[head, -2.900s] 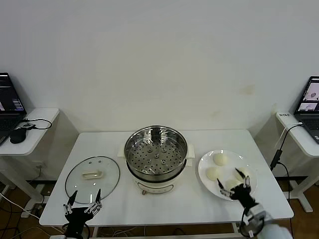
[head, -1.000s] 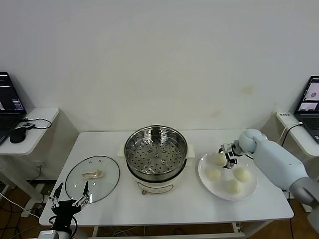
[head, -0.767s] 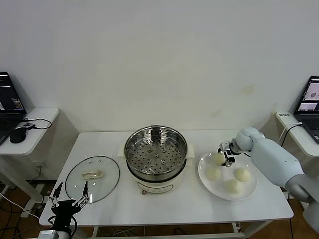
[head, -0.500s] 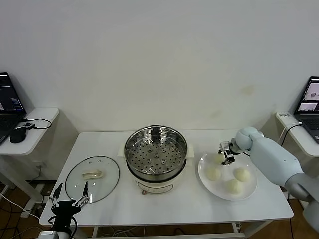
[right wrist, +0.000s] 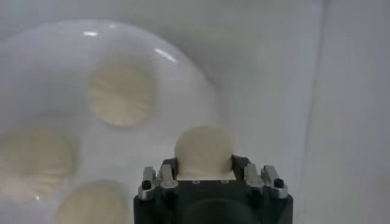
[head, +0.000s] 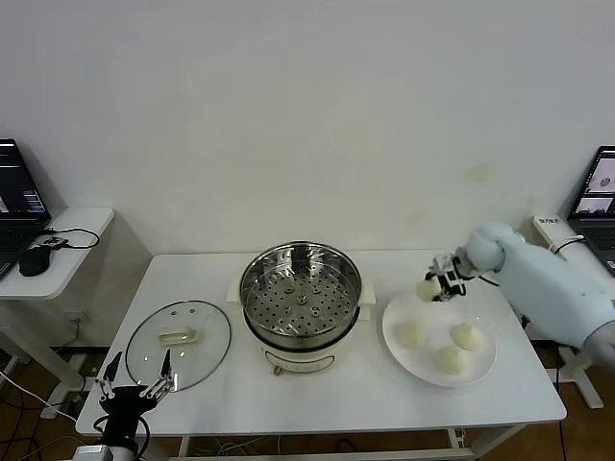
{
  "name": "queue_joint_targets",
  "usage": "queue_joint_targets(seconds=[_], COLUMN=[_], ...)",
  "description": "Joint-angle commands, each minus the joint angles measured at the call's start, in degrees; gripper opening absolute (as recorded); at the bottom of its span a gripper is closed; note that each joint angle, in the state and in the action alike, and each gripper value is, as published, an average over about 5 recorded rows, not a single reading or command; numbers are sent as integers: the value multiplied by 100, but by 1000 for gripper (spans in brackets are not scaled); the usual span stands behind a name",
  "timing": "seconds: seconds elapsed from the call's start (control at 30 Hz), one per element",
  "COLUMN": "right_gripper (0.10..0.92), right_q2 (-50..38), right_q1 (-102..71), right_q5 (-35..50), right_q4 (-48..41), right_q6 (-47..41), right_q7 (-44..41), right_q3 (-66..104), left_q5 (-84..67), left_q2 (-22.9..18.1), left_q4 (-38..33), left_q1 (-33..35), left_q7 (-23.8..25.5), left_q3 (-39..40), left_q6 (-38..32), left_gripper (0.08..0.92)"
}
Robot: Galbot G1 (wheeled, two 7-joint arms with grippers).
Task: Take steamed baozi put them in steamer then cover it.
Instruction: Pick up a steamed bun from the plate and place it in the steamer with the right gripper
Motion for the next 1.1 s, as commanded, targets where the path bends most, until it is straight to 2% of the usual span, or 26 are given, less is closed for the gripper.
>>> queue_joint_targets(seconds=[0.03, 0.27, 0.5, 0.77, 1.1], right_gripper=[568, 568, 574, 577, 577], right_q2=[-64, 957, 2254, 3176, 3365], right_q1=[1930, 2862, 2976, 2604, 2067], right_q5=[1285, 2031, 2231, 1440, 330], right_q4=[874, 945, 485, -374, -794], right_q6=[-86, -61, 433, 1432, 2560], right_q7=[-58, 127, 298, 384, 539], right_q3=[-1053, -1894, -2386, -2840, -3070], left_q5=[-14, -36, -72, -105, -107], left_q2=[12, 25, 30, 36, -14], left_q4=[-35, -94, -113, -155, -66], left_q1=[17, 79, 177, 189, 124], left_q7=[10, 20, 30, 36, 40], left_q3=[22, -16, -141, -233, -188], left_q6=[6, -13, -70, -77, -76], left_gripper=[823, 823, 823, 823, 823])
